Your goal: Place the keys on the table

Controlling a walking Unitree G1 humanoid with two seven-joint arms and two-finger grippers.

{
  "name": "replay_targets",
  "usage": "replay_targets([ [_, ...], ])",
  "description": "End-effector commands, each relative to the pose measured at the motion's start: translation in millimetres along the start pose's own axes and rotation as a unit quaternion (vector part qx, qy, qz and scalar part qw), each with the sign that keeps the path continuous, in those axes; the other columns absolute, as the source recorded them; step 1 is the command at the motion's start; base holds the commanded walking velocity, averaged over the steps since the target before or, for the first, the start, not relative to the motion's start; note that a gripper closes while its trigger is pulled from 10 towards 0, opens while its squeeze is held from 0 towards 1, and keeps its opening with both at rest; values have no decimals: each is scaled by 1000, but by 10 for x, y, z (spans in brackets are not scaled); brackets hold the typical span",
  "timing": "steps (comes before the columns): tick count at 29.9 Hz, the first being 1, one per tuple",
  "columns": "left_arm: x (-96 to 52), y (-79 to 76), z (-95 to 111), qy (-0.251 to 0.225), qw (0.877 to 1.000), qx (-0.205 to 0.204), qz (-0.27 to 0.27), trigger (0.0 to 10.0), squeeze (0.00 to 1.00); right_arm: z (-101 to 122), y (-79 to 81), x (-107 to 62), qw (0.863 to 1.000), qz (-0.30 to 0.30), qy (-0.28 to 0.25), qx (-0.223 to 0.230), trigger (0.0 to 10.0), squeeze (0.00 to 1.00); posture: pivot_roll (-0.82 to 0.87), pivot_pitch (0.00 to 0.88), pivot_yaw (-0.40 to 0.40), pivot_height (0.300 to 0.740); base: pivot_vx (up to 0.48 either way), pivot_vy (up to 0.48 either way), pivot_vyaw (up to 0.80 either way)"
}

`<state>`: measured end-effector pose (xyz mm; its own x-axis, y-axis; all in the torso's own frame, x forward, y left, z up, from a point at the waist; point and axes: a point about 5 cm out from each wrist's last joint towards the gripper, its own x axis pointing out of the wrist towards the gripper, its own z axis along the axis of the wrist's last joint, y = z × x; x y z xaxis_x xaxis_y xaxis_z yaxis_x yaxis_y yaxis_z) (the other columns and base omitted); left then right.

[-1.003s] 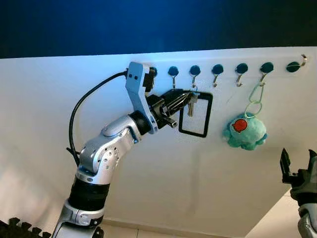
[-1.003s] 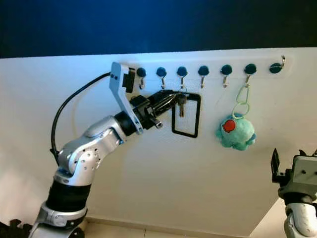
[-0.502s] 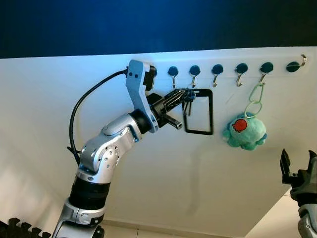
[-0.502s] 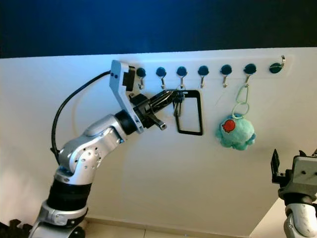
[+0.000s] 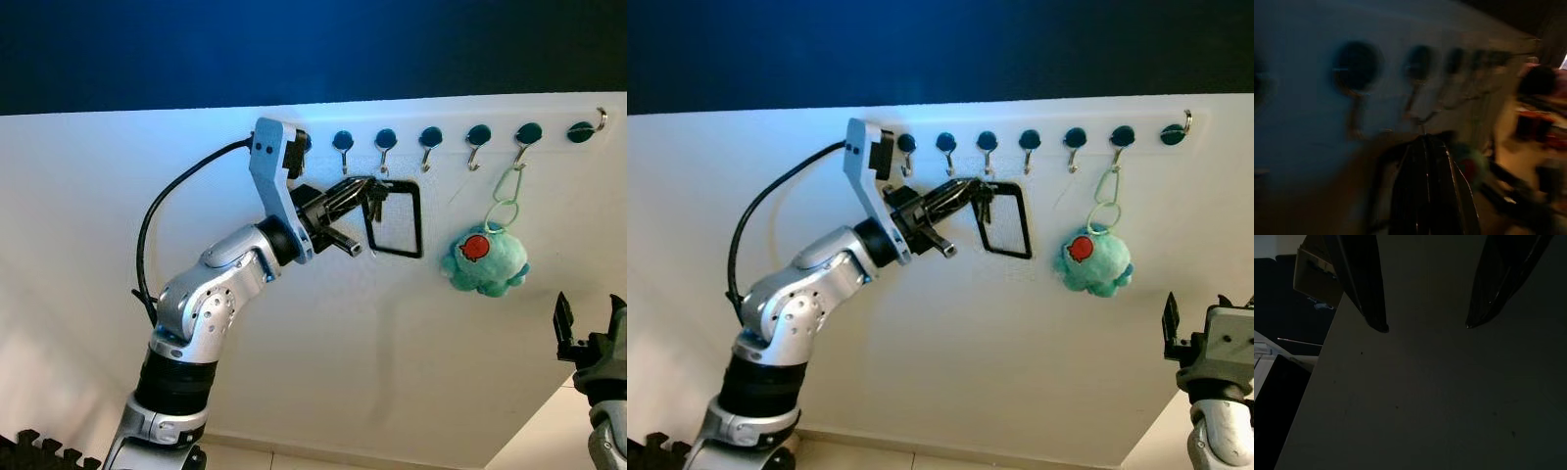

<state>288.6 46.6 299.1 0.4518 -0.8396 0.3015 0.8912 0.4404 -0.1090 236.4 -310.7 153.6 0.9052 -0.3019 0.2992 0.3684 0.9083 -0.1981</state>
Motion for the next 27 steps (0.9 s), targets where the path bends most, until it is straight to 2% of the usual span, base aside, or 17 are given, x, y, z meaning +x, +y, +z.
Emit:
replay_targets([
  [1, -70, -11, 39, 0, 1000, 1, -9, 10000, 0, -51, 37, -40, 1000, 5, 10, 0, 10000, 0, -83, 95, 91, 740, 0, 0, 0],
  [8, -40, -21, 181, -28, 999, -14, -15, 10000, 0, -60, 52, -38, 1000, 7, 11, 1, 10000, 0, -80, 95, 91, 740, 0, 0, 0],
  [17, -2, 7, 178, -17, 1000, -16, 4, 10000, 0, -61, 58, -47, 1000, 7, 10, 2, 10000, 0, -81, 97, 95, 740, 0, 0, 0],
  [22, -11, -43, 180, -23, 999, -21, -22, 10000, 0, -64, 45, -62, 1000, 5, 12, 1, 10000, 0, -85, 99, 97, 740, 0, 0, 0],
  [27, -86, -179, 123, -14, 998, 1, -65, 10000, 0, -39, 47, -54, 1000, 7, 6, 0, 10000, 0, -83, 98, 95, 740, 0, 0, 0],
])
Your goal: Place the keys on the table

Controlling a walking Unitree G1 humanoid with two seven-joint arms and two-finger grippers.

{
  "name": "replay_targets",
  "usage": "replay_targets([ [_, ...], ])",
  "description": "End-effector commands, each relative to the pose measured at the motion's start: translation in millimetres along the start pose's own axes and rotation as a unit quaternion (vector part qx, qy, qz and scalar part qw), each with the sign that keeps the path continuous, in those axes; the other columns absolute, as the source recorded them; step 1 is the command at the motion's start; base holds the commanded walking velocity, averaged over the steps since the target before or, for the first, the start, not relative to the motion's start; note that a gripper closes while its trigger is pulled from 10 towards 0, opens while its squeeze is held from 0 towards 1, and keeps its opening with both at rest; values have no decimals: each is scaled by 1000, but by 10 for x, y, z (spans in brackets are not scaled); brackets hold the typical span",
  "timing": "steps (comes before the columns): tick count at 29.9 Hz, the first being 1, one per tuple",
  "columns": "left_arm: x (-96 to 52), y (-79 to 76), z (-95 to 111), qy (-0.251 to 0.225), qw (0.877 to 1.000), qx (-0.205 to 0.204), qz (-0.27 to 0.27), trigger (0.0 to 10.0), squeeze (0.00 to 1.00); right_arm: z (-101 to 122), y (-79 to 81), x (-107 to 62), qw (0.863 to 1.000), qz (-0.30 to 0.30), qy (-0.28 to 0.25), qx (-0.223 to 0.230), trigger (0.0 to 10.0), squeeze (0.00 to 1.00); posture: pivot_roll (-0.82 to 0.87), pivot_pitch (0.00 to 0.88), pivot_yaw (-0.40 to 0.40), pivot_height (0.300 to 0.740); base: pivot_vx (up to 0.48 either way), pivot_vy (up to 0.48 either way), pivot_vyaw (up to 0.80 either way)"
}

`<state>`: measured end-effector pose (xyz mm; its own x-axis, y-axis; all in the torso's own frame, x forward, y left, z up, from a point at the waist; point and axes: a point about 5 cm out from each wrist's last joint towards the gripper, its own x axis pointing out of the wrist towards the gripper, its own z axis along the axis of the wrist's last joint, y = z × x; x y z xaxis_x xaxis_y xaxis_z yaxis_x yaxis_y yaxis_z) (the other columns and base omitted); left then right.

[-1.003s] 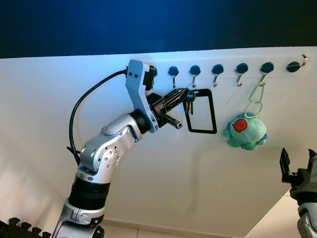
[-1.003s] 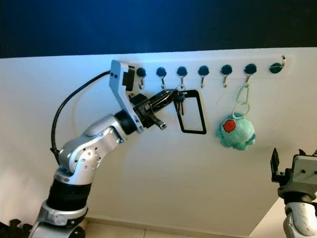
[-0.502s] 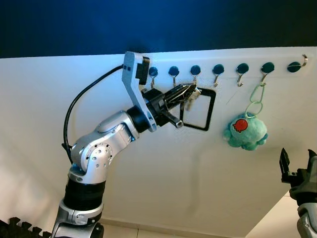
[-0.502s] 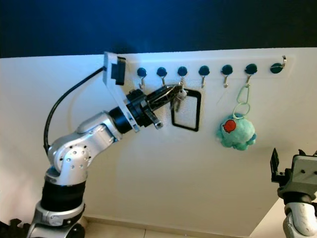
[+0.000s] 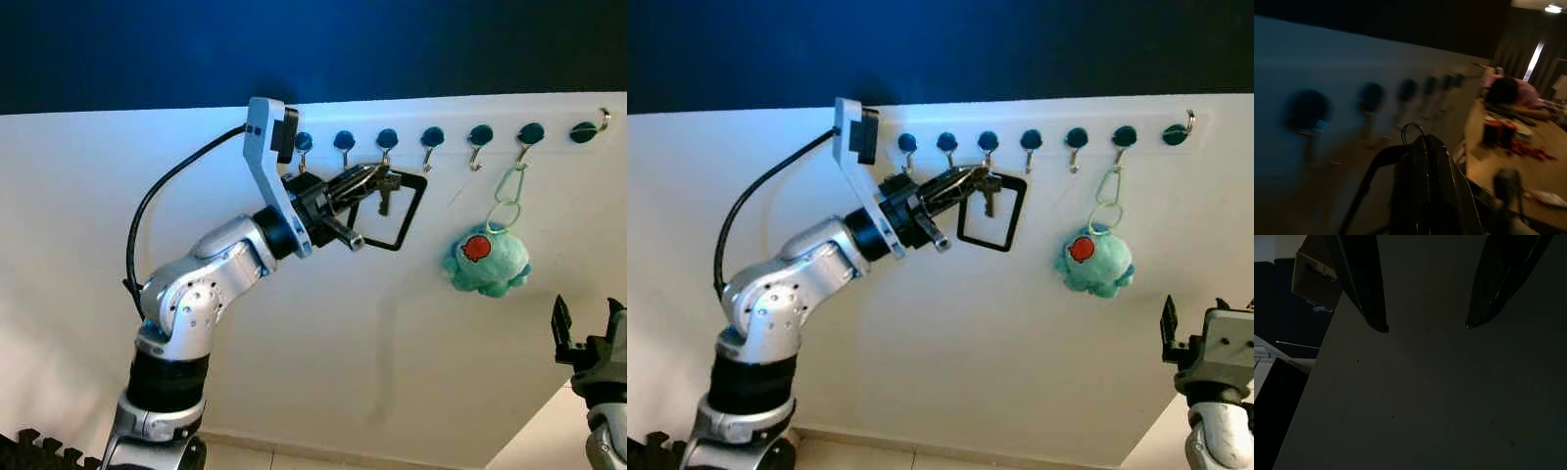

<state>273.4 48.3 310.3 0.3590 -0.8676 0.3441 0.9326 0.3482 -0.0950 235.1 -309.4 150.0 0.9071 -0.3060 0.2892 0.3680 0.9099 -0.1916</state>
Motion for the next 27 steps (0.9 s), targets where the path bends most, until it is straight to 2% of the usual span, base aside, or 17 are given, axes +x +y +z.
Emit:
replay_targets([
  [1, -72, -99, -59, 20, 999, 40, -25, 10000, 0, 68, 63, 4, 1000, 18, -15, 6, 10000, 0, -86, 98, 95, 740, 0, 0, 0],
  [2, -72, -99, -59, 20, 999, 40, -25, 10000, 0, 68, 63, 4, 1000, 18, -15, 6, 10000, 0, -86, 98, 95, 740, 0, 0, 0],
  [5, -134, -218, -163, 40, 994, 95, -47, 10000, 0, 366, 161, 98, 995, 68, -68, 36, 10000, 0, -82, 97, 89, 740, 0, 0, 0],
  [8, -130, -220, -162, 39, 993, 101, -43, 10000, 0, 461, 205, 117, 991, 97, -81, 42, 10000, 0, -80, 95, 86, 740, 0, 0, 0],
  [9, -116, -209, -166, 42, 992, 116, -32, 10000, 0, 578, 277, 125, 984, 142, -93, 50, 10000, 0, -79, 94, 84, 740, 0, 0, 0],
  [11, -77, -149, -192, 47, 989, 140, -5, 10000, 0, 872, 456, 72, 956, 266, -115, 56, 10000, 0, -82, 90, 80, 740, 0, 0, 0],
  [12, -77, -149, -192, 47, 989, 140, -5, 10000, 0, 872, 456, 72, 956, 266, -115, 56, 10000, 0, -82, 90, 80, 740, 0, 0, 0],
  [14, -72, -93, -219, 52, 988, 145, 10, 10000, 0, 1088, 566, -17, 926, 349, -129, 59, 10000, 0, -82, 90, 80, 740, 0, 0, 0],
  [15, -72, -93, -219, 52, 988, 145, 10, 10000, 0, 1088, 566, -17, 926, 349, -129, 59, 10000, 0, -82, 90, 80, 740, 0, 0, 0],
  [18, -99, 14, -288, 63, 986, 148, 32, 10000, 0, 1348, 708, -162, 887, 427, -149, 94, 10000, 0, -94, 88, 83, 740, 0, 0, 0],
  [20, -105, 80, -334, 70, 985, 150, 45, 10000, 0, 1474, 777, -236, 867, 455, -161, 123, 10000, 0, -94, 88, 83, 740, 0, 0, 0],
  [23, -105, 112, -351, 72, 985, 149, 50, 10000, 0, 1522, 798, -271, 859, 466, -164, 136, 10000, 55, -102, 91, 86, 740, 0, 0, 0],
  [24, -104, 122, -356, 73, 984, 151, 52, 10000, 0, 1530, 794, -288, 856, 471, -159, 143, 10000, 1000, -102, 95, 87, 740, 0, 0, 0],
  [27, -107, 134, -366, 74, 984, 154, 54, 10000, 0, 1533, 790, -326, 850, 483, -146, 151, 10000, 1000, -103, 97, 88, 740, 0, 0, 0],
])
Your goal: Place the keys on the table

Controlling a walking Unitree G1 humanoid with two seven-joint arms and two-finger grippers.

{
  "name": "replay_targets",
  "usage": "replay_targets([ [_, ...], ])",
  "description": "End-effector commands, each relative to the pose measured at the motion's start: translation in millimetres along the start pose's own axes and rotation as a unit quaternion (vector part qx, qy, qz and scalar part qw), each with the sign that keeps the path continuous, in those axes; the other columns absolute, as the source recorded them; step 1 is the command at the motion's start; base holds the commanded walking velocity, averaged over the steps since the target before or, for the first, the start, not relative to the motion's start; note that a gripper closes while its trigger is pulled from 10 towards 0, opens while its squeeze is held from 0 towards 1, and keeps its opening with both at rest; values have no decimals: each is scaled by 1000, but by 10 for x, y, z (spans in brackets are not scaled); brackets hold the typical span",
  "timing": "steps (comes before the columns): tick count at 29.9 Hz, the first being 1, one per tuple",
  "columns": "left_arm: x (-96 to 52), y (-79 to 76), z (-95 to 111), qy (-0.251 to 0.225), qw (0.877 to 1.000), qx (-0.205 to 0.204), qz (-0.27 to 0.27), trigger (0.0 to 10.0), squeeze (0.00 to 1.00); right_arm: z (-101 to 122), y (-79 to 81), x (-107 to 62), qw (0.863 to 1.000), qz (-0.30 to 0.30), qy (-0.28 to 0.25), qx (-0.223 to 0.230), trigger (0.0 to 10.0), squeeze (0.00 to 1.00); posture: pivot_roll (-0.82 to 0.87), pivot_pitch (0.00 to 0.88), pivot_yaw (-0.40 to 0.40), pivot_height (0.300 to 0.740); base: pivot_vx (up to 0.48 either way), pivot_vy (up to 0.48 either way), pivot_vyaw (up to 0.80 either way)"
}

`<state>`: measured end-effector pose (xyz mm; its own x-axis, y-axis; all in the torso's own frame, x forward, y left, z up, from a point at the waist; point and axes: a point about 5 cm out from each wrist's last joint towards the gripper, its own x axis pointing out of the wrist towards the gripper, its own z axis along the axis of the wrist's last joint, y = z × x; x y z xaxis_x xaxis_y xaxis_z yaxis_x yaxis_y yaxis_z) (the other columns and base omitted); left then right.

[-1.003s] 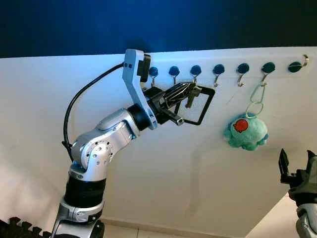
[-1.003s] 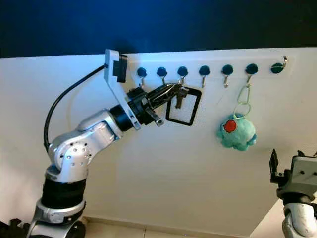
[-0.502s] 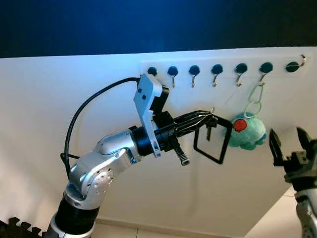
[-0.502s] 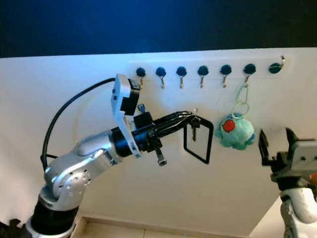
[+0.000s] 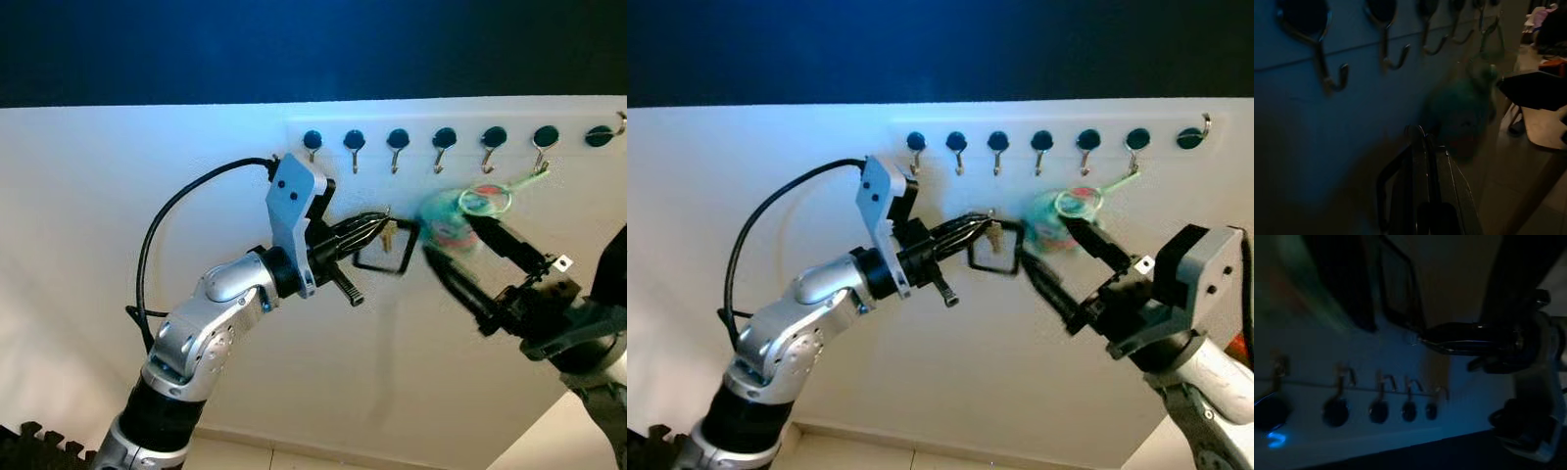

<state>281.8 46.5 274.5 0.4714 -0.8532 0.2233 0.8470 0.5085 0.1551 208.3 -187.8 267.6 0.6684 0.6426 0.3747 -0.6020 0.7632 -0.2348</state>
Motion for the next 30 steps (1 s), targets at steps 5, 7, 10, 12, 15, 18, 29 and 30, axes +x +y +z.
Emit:
replay_targets([
  [5, -33, 37, -92, 18, 1000, 8, 7, 10000, 0, -136, 209, -126, 995, 54, 83, 24, 10000, 0, -108, 103, 88, 740, 0, 0, 0],
  [7, -32, 45, -114, 19, 1000, 9, 9, 10000, 0, -297, 345, -221, 984, 88, 147, 42, 10000, 0, -107, 103, 87, 740, 0, 0, 0],
  [10, -34, 50, -123, 19, 1000, 9, 10, 10000, 0, -481, 385, -293, 978, 82, 189, 37, 10000, 0, -109, 105, 88, 740, 0, 0, 0],
  [12, -34, 53, -121, 18, 1000, 9, 11, 10000, 0, -538, 354, -285, 979, 62, 191, 26, 10000, 0, -108, 106, 90, 740, 0, 0, 0],
  [15, -40, 43, -75, 6, 1000, 0, 2, 10000, 0, -459, 230, -143, 989, 22, 144, 5, 10000, 0, -108, 106, 90, 740, 0, 0, 0],
  [18, -46, 26, -24, -5, 1000, -9, -8, 10000, 0, -397, 146, -23, 994, -4, 108, -11, 10000, 0, -106, 105, 89, 740, 0, 0, 0],
  [29, -88, 9, -1, -10, 1000, -6, -11, 10000, 0, -370, 115, 275, 999, -24, 45, -13, 10000, 0, -80, 96, 73, 740, 0, 0, 0],
  [30, -92, 5, 9, -11, 1000, -7, -13, 10000, 0, -388, 105, 299, 999, -26, 44, -12, 10000, 0, -76, 97, 72, 740, 0, 0, 0],
])
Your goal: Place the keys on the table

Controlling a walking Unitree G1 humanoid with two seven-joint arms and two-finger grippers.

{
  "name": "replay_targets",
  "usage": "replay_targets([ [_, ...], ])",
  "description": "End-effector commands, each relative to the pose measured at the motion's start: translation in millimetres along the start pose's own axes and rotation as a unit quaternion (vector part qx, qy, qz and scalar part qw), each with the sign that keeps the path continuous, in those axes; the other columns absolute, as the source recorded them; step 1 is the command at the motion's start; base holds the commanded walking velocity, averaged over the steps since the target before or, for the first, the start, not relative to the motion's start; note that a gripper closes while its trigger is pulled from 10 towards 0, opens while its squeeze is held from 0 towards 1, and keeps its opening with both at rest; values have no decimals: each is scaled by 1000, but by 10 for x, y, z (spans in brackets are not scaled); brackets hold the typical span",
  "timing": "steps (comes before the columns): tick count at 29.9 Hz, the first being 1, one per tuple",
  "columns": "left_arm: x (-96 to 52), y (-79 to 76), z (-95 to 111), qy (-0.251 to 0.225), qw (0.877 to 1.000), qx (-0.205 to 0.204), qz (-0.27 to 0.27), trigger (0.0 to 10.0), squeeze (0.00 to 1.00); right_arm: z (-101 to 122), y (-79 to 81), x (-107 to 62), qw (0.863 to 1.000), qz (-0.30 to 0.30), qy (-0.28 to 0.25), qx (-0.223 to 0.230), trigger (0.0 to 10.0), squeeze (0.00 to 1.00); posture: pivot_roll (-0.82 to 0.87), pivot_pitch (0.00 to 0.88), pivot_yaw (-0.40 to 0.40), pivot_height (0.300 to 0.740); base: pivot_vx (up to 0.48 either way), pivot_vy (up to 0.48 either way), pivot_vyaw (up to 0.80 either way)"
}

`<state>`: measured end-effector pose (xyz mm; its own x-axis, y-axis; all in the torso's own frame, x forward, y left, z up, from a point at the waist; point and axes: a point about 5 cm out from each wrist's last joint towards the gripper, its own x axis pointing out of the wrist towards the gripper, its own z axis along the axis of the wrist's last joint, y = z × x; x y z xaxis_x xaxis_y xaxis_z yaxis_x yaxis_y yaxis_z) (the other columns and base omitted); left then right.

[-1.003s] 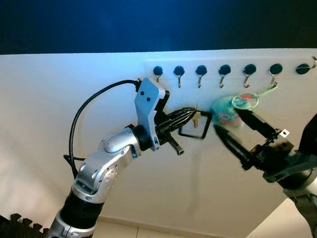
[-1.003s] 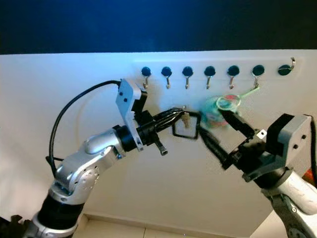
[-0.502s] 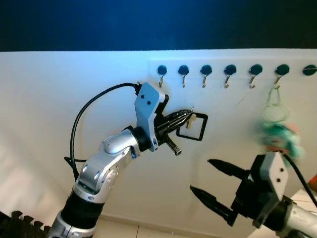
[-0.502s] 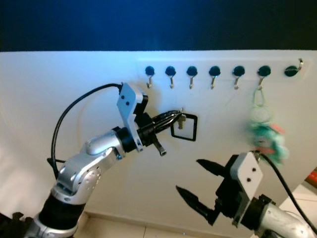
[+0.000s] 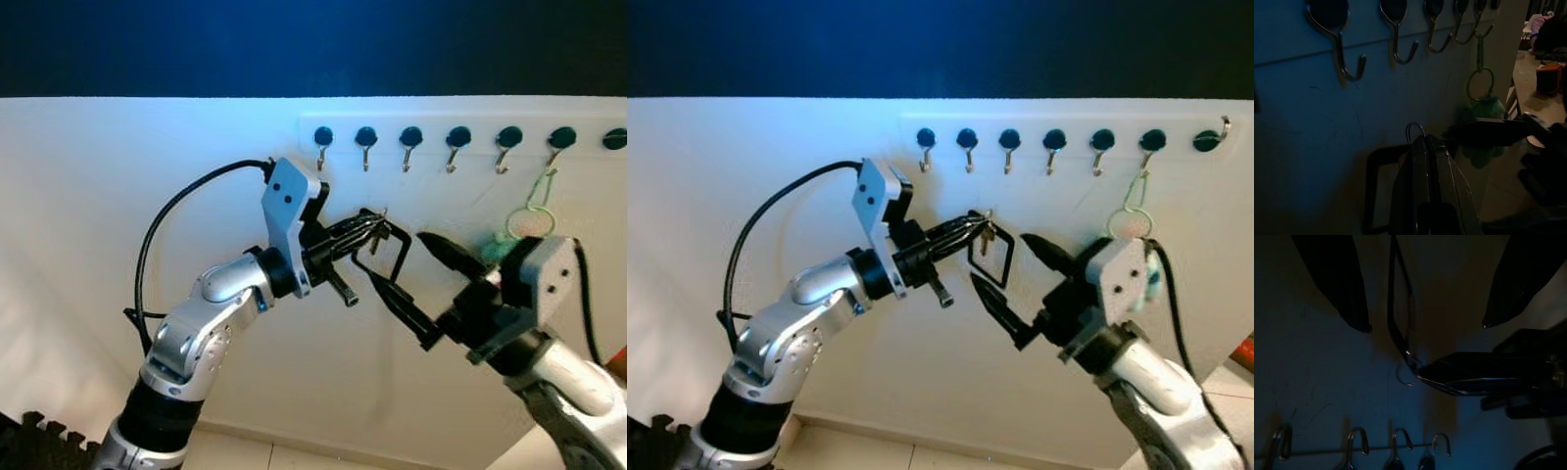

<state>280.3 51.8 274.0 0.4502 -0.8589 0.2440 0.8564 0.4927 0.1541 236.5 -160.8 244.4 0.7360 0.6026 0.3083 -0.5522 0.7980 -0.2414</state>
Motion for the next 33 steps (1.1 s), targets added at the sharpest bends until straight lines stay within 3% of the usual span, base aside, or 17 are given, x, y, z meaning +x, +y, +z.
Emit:
replay_targets([
  [1, -39, -10, 6, 1, 1000, -4, -4, 10000, 0, -35, 17, 26, 1000, 1, 0, 1, 10000, 0, -76, 97, 72, 740, 0, 0, 0],
  [9, -63, -49, 63, -8, 1000, -9, -21, 10000, 0, -147, -22, 162, 1000, -19, -5, 4, 10000, 0, -67, 94, 76, 740, 0, 0, 0],
  [10, -67, -52, 61, -7, 1000, -8, -22, 10000, 0, -154, -20, 184, 1000, -19, -9, 5, 8784, 0, -64, 94, 76, 740, 0, 0, 0],
  [11, -71, -53, 57, -6, 1000, -8, -22, 10000, 0, -159, -17, 205, 1000, -19, -12, 5, 5294, 0, -63, 93, 76, 740, 0, 0, 0],
  [12, -71, -53, 57, -6, 1000, -8, -22, 10000, 0, -159, -17, 205, 1000, -19, -12, 5, 5294, 0, -63, 93, 76, 740, 0, 0, 0],
  [14, -77, -53, 51, -4, 1000, -8, -22, 10000, 0, -166, -13, 238, 1000, -18, -19, 8, 0, 0, -60, 91, 75, 740, 0, 0, 0],
  [33, -92, -48, 25, 1, 1000, -8, -15, 10000, 0, -172, 14, 296, 999, -8, -40, 19, 0, 0, -59, 83, 68, 740, 0, 0, 0],
])
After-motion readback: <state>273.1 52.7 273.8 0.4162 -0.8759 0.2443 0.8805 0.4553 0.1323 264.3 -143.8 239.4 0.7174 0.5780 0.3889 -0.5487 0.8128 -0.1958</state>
